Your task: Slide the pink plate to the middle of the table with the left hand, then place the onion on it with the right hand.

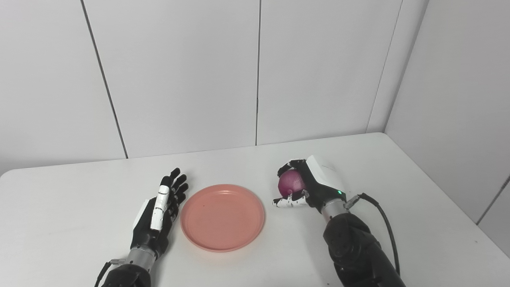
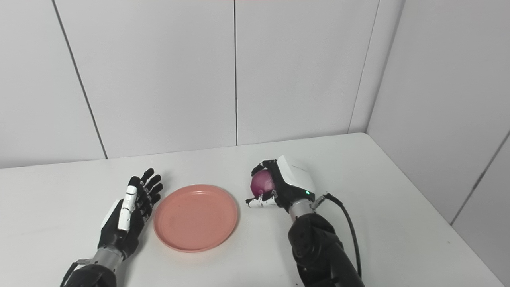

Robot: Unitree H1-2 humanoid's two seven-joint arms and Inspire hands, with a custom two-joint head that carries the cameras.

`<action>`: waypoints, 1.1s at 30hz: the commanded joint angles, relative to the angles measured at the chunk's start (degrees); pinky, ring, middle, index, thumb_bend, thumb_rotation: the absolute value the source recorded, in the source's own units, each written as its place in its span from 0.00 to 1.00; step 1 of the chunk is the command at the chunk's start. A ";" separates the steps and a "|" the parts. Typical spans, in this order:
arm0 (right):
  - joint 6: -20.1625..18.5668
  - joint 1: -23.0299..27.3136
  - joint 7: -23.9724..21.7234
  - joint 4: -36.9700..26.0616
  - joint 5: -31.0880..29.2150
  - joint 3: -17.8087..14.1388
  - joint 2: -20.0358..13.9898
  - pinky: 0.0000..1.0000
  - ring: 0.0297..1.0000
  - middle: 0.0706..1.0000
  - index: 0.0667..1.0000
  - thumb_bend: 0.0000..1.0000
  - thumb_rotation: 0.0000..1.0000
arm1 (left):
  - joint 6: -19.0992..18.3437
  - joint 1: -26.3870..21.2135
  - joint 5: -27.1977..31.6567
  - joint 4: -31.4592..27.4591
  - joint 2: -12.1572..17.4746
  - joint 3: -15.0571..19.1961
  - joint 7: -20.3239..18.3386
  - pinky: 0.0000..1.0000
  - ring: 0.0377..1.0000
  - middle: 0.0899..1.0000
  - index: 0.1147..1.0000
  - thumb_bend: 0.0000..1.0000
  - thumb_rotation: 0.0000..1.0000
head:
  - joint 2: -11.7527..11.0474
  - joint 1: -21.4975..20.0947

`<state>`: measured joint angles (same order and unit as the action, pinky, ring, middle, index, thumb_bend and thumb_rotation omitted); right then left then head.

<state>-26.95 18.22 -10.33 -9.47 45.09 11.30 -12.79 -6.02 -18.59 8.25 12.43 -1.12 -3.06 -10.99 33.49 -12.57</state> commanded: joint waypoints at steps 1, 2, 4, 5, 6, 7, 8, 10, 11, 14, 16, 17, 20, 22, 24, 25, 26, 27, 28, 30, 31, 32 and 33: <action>2.95 3.19 1.07 -0.46 -0.51 0.86 0.34 0.24 0.38 0.48 0.46 0.51 0.00 | 0.23 -2.07 -0.20 -1.95 -0.47 -0.22 0.20 1.00 0.97 0.97 0.95 0.70 1.00 | 0.01 0.20; 3.72 3.42 1.37 0.08 -0.62 1.49 0.50 0.28 0.37 0.46 0.50 0.51 0.00 | 0.24 -2.12 -0.25 -1.90 -0.46 -0.24 0.22 1.00 0.97 0.97 0.95 0.70 1.00 | 0.02 0.24; 5.13 4.26 1.71 1.61 -0.94 2.96 1.10 0.32 0.36 0.45 0.52 0.50 0.00 | 0.61 -2.23 -0.47 -1.60 -0.44 -0.33 0.27 1.00 0.97 0.97 0.96 0.70 1.00 | -0.03 0.73; 5.66 4.67 1.94 2.35 -1.12 3.53 1.38 0.34 0.36 0.45 0.53 0.50 0.00 | 0.75 -2.25 -0.60 -1.50 -0.46 -0.36 0.36 1.00 0.97 0.97 0.96 0.70 1.00 | -0.08 0.92; 6.38 5.08 2.36 3.18 -1.20 4.11 1.56 0.35 0.36 0.45 0.53 0.50 0.00 | 0.83 -2.27 -0.77 -1.42 -0.49 -0.40 0.47 1.00 0.97 0.97 0.96 0.70 1.00 | -0.20 1.30; 7.01 5.44 2.75 3.93 -1.18 4.63 1.70 0.37 0.37 0.45 0.52 0.50 0.00 | 0.77 -2.26 -0.86 -1.43 -0.49 -0.43 0.52 1.00 0.97 0.97 0.95 0.70 1.00 | -0.20 1.30; 7.53 5.77 2.95 4.57 -1.11 5.09 1.78 0.38 0.37 0.45 0.52 0.50 0.00 | 0.68 -2.26 -0.84 -1.40 -0.56 -0.42 0.56 1.00 0.97 0.96 0.95 0.70 1.00 | -0.33 1.88; 8.16 6.24 3.33 5.61 -0.91 5.85 2.14 0.38 0.37 0.45 0.52 0.50 0.00 | 0.71 -2.25 -0.81 -1.24 -0.70 -0.41 0.57 1.00 0.97 0.96 0.95 0.70 1.00 | -0.34 2.59; 8.32 6.42 3.51 6.01 -0.83 6.17 2.36 0.29 0.38 0.47 0.48 0.51 0.00 | 0.79 -2.25 -0.85 -1.15 -0.78 -0.39 0.56 1.00 0.97 0.97 0.95 0.70 1.00 | -0.34 2.59; 8.08 6.85 3.72 6.82 -0.23 7.44 2.98 0.19 0.38 0.47 0.46 0.51 0.00 | 1.34 -2.20 -1.00 -0.92 -1.18 -0.53 0.56 1.00 0.97 0.97 0.96 0.70 1.00 | -0.33 4.11; 8.54 7.08 4.00 7.15 -0.54 7.95 3.14 0.21 0.39 0.47 0.45 0.51 0.00 | 1.61 -2.24 -1.51 -0.82 -1.37 -0.80 0.83 1.00 0.97 0.97 0.96 0.69 1.00 | -0.35 4.76; 8.83 7.32 3.99 7.41 -0.72 8.29 3.28 0.21 0.39 0.47 0.45 0.51 0.00 | 1.66 -2.30 -1.74 -0.76 -1.49 -0.95 0.99 1.00 0.97 0.97 0.96 0.69 1.00 | -0.37 5.39; 9.06 7.87 4.08 8.06 -0.86 8.96 3.66 0.25 0.39 0.48 0.45 0.51 0.00 | 1.68 -2.41 -2.08 -0.64 -1.70 -1.24 1.38 1.00 0.98 0.98 0.97 0.69 1.00 | -0.47 6.01; 8.43 8.26 3.55 8.32 -0.75 9.49 3.93 0.28 0.39 0.47 0.45 0.51 0.00 | 1.62 -2.44 -2.29 -0.68 -1.83 -1.44 1.61 1.00 0.99 0.98 0.97 0.70 1.00 | -0.49 6.70; 8.26 8.60 3.09 8.65 -0.99 9.93 4.12 0.32 0.38 0.45 0.49 0.51 0.00 | 1.59 -2.49 -2.46 -0.73 -1.95 -1.61 1.78 1.00 0.99 0.98 0.97 0.70 1.00 | -0.44 7.22; 8.35 8.68 2.99 8.82 -1.18 10.04 4.14 0.35 0.38 0.43 0.51 0.51 0.00 | 1.70 -2.50 -2.64 -0.71 -2.02 -1.69 1.86 1.00 0.99 0.98 0.97 0.70 1.00 | -0.58 7.71; 8.60 8.85 2.79 9.29 -1.25 10.39 4.10 0.36 0.37 0.43 0.52 0.51 0.00 | 1.64 -2.48 -2.84 -0.84 -2.11 -1.79 1.93 1.00 0.99 0.98 0.97 0.70 1.00 | -0.56 8.07; 8.76 8.95 2.69 9.61 -1.29 10.66 4.03 0.40 0.38 0.43 0.52 0.51 0.00 | 1.59 -2.46 -3.00 -0.94 -2.19 -1.84 1.96 1.00 0.99 0.98 0.97 0.70 1.00 | -0.56 8.07; 9.07 9.04 2.80 10.02 -1.38 10.90 3.94 0.42 0.38 0.43 0.52 0.51 0.00 | 1.48 -2.46 -2.99 -1.03 -2.31 -1.85 1.95 1.00 0.99 0.98 0.97 0.70 1.00 | -0.40 8.29; 9.87 9.30 3.50 11.10 -0.63 11.85 3.59 0.43 0.38 0.43 0.52 0.51 0.00 | 1.37 -2.46 -2.86 -1.09 -2.54 -1.78 1.96 1.00 0.99 0.98 0.97 0.70 1.00 | -0.34 8.34; 10.77 9.39 4.42 11.83 -0.01 12.39 3.41 0.40 0.37 0.42 0.52 0.51 0.00 | 1.46 -2.48 -2.78 -1.05 -2.65 -1.74 1.97 1.00 0.99 0.98 0.97 0.70 1.00 | -0.39 8.37; 11.68 9.40 5.39 12.51 0.49 12.79 3.28 0.36 0.38 0.45 0.49 0.51 0.00 | 1.53 -2.50 -2.72 -0.98 -2.76 -1.69 2.00 1.00 0.99 0.98 0.97 0.70 1.00 | -0.39 8.42; 12.71 9.30 6.51 13.39 0.69 13.01 3.27 0.34 0.37 0.43 0.51 0.51 0.00 | 1.74 -2.51 -2.70 -0.89 -2.82 -1.67 2.01 1.00 0.99 0.98 0.97 0.70 1.00 | -0.39 8.42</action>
<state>-18.15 24.93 -6.80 4.36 44.50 24.56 -9.23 -6.06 -18.63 5.61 12.81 -3.04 -4.86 -9.55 33.05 -4.22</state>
